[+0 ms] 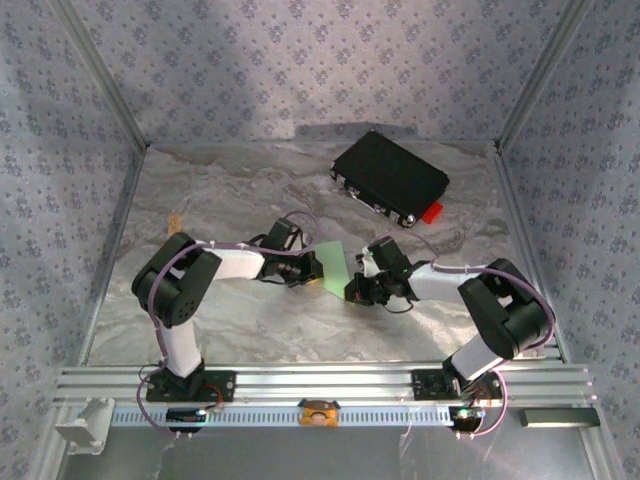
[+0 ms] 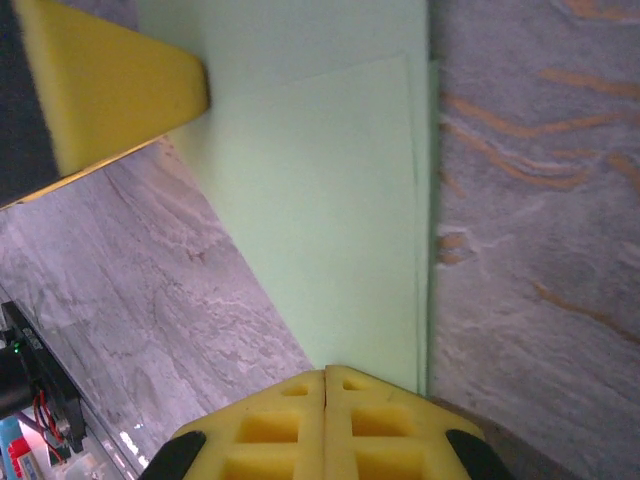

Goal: Fold a paper plane with a square sheet of paper (pick it up from the middle)
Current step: Third fold the triangle at the center of the table.

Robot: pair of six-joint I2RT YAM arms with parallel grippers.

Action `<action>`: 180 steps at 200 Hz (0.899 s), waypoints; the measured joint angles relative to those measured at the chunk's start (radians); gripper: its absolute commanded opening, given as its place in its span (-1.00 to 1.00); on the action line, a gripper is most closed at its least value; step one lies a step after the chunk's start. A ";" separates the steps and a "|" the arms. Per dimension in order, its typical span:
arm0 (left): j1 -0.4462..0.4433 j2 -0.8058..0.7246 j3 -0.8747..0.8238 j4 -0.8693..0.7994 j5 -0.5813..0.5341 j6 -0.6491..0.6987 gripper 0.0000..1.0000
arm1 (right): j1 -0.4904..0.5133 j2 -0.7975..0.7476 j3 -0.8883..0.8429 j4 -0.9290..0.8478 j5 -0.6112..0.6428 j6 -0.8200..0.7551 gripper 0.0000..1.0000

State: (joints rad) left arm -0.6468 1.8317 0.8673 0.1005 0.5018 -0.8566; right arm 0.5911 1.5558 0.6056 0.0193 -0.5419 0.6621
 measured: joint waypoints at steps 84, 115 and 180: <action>0.004 0.007 0.002 0.008 0.011 0.005 -0.85 | 0.061 0.176 0.198 -0.064 0.013 -0.072 -0.85; 0.004 0.007 0.003 0.008 0.010 0.012 -0.86 | 0.051 0.159 0.182 -0.069 0.010 -0.079 -0.82; 0.005 0.010 0.005 0.009 0.014 0.023 -0.87 | 0.042 0.123 0.193 -0.096 -0.012 -0.079 -0.80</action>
State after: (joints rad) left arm -0.6415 1.8416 0.8722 0.1093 0.5163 -0.8337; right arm 0.6327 1.6791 0.7986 -0.0765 -0.5541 0.5827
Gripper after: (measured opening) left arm 0.069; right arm 0.099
